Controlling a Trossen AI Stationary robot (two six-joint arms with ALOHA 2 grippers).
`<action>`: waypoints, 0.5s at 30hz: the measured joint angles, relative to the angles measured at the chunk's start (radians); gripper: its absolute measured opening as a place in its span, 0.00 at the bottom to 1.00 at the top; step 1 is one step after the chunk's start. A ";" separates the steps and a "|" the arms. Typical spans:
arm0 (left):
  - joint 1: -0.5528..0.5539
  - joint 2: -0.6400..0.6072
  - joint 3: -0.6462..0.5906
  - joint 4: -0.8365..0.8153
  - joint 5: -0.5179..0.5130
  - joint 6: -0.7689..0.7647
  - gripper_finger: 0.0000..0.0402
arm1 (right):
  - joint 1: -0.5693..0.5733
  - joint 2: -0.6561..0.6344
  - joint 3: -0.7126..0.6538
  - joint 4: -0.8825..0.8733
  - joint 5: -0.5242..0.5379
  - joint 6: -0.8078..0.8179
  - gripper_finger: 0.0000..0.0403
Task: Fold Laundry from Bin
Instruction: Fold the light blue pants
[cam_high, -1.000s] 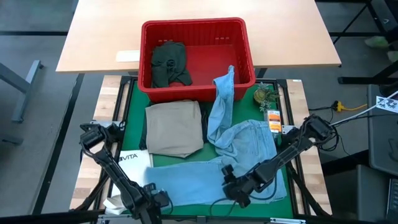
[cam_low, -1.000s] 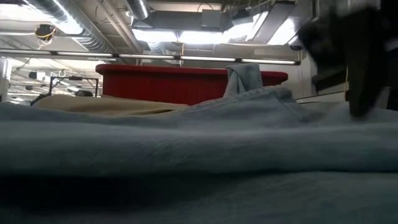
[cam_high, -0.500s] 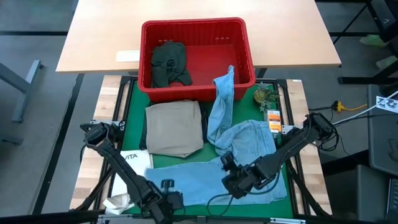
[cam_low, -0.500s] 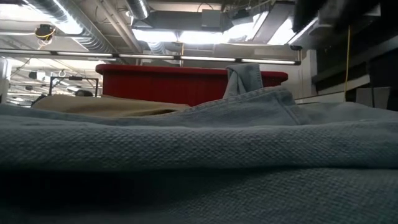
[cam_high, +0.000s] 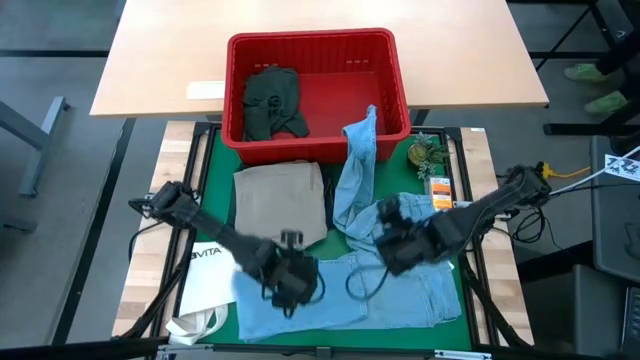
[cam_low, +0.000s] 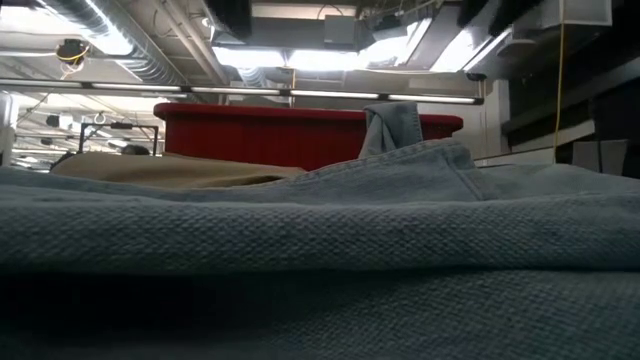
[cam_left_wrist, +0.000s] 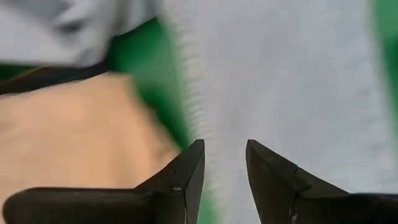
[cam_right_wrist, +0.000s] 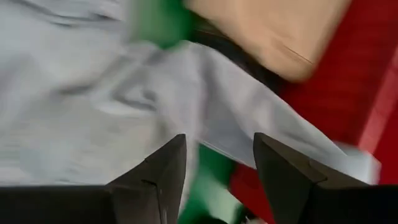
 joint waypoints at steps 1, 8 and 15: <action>0.019 -0.020 0.000 -0.036 -0.016 0.011 0.28 | -0.021 -0.025 0.000 -0.007 0.024 0.005 0.47; 0.136 -0.178 0.000 -0.092 -0.067 0.088 0.28 | -0.268 -0.174 0.000 -0.004 0.112 0.014 0.47; 0.229 -0.251 0.001 -0.075 -0.067 0.204 0.28 | -0.681 -0.223 -0.001 0.096 0.063 0.019 0.47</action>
